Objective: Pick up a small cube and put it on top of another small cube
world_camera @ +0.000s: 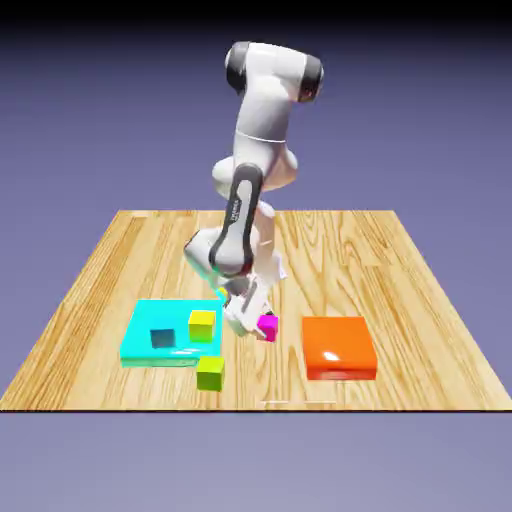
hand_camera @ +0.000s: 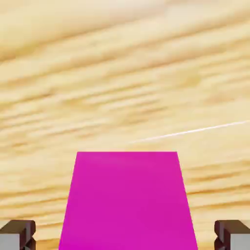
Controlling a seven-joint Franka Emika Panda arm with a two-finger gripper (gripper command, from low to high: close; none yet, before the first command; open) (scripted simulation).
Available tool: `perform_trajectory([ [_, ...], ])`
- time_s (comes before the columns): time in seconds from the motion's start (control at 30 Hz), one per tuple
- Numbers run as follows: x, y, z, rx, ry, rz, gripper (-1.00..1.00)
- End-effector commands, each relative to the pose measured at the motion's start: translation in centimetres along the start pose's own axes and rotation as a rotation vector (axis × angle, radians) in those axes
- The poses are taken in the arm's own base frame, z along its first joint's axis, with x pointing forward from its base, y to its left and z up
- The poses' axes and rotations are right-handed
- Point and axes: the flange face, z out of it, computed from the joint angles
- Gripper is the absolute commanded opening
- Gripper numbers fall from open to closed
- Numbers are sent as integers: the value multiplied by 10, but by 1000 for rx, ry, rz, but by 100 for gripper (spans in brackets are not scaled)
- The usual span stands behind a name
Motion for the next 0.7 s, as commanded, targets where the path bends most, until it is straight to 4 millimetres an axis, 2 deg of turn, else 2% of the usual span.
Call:
perform_trajectory([
  [0.0, 0, 0, 0, 0, 0, 0, -100],
  [0.27, -9, 8, -57, -1, 3, 2, -100],
  [0.37, -9, 9, -65, 0, 0, 1, -100],
  [0.67, -52, 6, -63, -184, 186, -552, -100],
])
